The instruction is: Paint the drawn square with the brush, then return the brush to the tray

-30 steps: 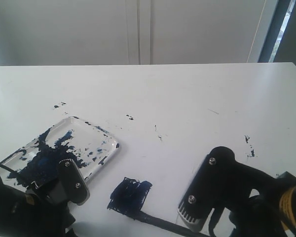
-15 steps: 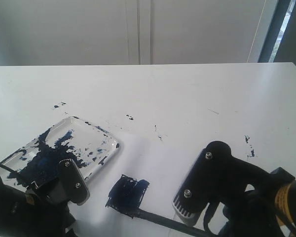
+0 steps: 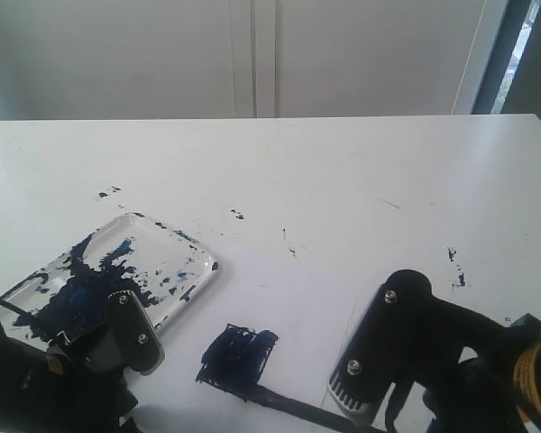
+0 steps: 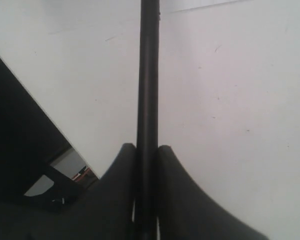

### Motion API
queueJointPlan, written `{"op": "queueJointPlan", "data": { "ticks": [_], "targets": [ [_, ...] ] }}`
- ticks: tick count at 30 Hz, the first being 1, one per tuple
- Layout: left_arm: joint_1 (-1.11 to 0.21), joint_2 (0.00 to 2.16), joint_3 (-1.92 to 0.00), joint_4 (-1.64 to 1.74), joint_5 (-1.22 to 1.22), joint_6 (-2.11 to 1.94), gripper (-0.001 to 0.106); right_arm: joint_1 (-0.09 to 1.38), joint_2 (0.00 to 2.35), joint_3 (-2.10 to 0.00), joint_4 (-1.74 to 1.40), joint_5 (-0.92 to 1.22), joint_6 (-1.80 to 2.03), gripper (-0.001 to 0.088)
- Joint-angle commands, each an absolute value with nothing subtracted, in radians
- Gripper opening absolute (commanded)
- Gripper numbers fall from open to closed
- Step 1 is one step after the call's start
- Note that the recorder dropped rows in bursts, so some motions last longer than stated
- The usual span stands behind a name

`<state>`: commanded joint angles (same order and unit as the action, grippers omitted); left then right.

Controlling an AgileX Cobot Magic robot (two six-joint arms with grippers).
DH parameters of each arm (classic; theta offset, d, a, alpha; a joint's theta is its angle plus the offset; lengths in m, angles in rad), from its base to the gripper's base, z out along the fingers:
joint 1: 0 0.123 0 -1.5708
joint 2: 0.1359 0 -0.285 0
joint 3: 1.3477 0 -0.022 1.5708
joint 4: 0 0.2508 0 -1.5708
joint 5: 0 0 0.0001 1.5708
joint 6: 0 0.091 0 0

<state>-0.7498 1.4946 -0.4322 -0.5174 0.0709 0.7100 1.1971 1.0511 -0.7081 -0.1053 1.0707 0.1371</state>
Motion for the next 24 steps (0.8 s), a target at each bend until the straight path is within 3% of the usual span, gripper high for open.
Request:
{"op": "queueJointPlan", "data": {
  "ticks": [13,24],
  "targets": [
    [-0.75,1.495,-0.432,-0.517,0.071,0.71,0.058,1.197,1.051,-0.708,-0.113,1.057,0.137,0.0],
    [-0.75,1.495,-0.432,-0.517,0.071,0.71,0.058,1.197,1.049,-0.708,-0.321,0.976,0.277,0.0]
  ]
}}
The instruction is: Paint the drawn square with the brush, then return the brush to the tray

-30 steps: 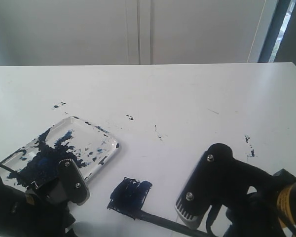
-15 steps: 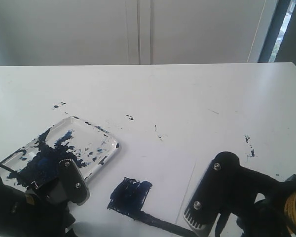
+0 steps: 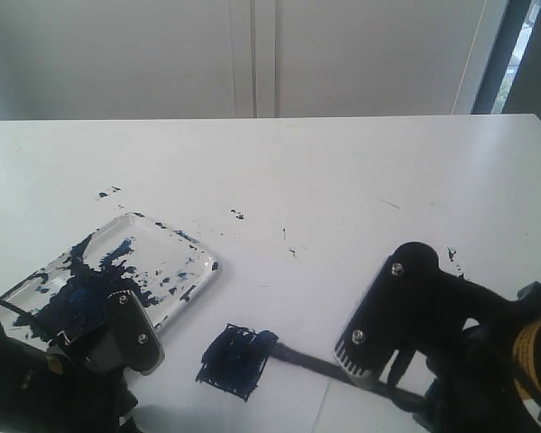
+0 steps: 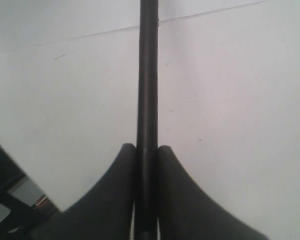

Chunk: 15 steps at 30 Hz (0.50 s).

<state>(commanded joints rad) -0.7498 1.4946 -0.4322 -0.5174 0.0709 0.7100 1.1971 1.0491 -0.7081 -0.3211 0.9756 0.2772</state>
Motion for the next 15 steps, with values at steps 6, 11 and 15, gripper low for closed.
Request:
{"op": "queueJointPlan", "data": {
  "ticks": [6,11,15],
  "targets": [
    [-0.75,1.495,-0.432,-0.517,0.071,0.71,0.058,1.197,1.049,-0.708,-0.282,0.89,0.277,0.0],
    [-0.75,1.495,-0.432,-0.517,0.071,0.71,0.058,1.197,1.081,-0.708,-0.279,0.865,0.277,0.0],
    [-0.75,1.495,-0.432,-0.517,0.074,0.71,0.058,1.197,1.129,-0.708,-0.279,0.869,0.277,0.0]
  ]
}}
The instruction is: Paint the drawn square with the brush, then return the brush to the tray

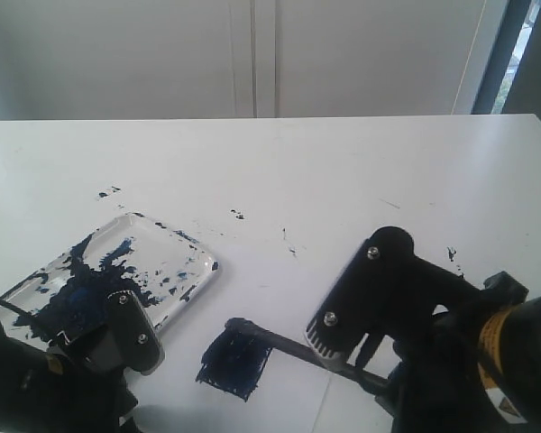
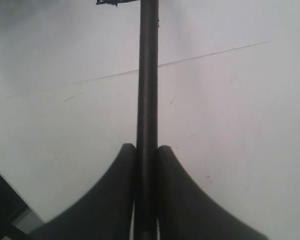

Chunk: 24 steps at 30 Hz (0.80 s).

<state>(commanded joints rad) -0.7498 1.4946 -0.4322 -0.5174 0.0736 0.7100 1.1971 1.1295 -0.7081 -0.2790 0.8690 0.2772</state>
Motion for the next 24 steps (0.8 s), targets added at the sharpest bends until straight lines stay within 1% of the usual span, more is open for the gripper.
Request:
{"op": "queueJointPlan", "data": {
  "ticks": [8,15,24],
  "targets": [
    [-0.75,1.495,-0.432,-0.517,0.075,0.71,0.058,1.197,1.144,-0.708,-0.281,0.902,0.277,0.0],
    [-0.75,1.495,-0.432,-0.517,0.075,0.71,0.058,1.197,1.144,-0.708,-0.281,0.842,0.277,0.0],
    [-0.75,1.495,-0.432,-0.517,0.075,0.71,0.058,1.197,1.144,-0.708,-0.287,0.841,0.277,0.0]
  ]
}}
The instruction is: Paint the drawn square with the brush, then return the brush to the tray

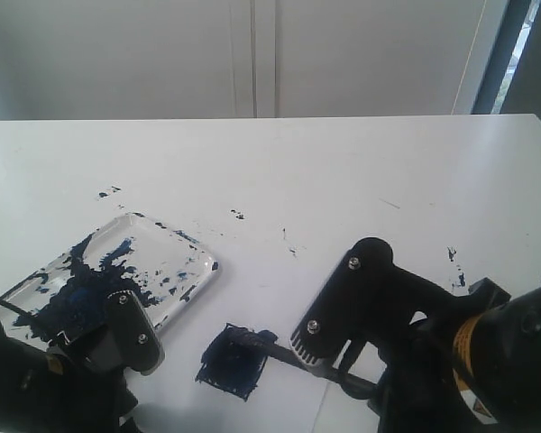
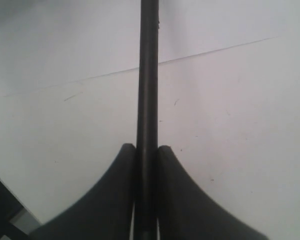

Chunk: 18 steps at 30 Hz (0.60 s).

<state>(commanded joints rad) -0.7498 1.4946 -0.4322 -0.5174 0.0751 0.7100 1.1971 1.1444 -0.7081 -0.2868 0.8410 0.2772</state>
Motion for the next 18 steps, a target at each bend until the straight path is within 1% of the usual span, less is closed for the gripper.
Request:
{"op": "queueJointPlan", "data": {
  "ticks": [12,18],
  "targets": [
    [-0.75,1.495,-0.432,-0.517,0.075,0.71,0.058,1.197,1.211,-0.708,-0.289,0.851,0.277,0.0],
    [-0.75,1.495,-0.432,-0.517,0.075,0.71,0.058,1.197,1.171,-0.71,-0.307,0.867,0.282,0.0]
  ]
}}
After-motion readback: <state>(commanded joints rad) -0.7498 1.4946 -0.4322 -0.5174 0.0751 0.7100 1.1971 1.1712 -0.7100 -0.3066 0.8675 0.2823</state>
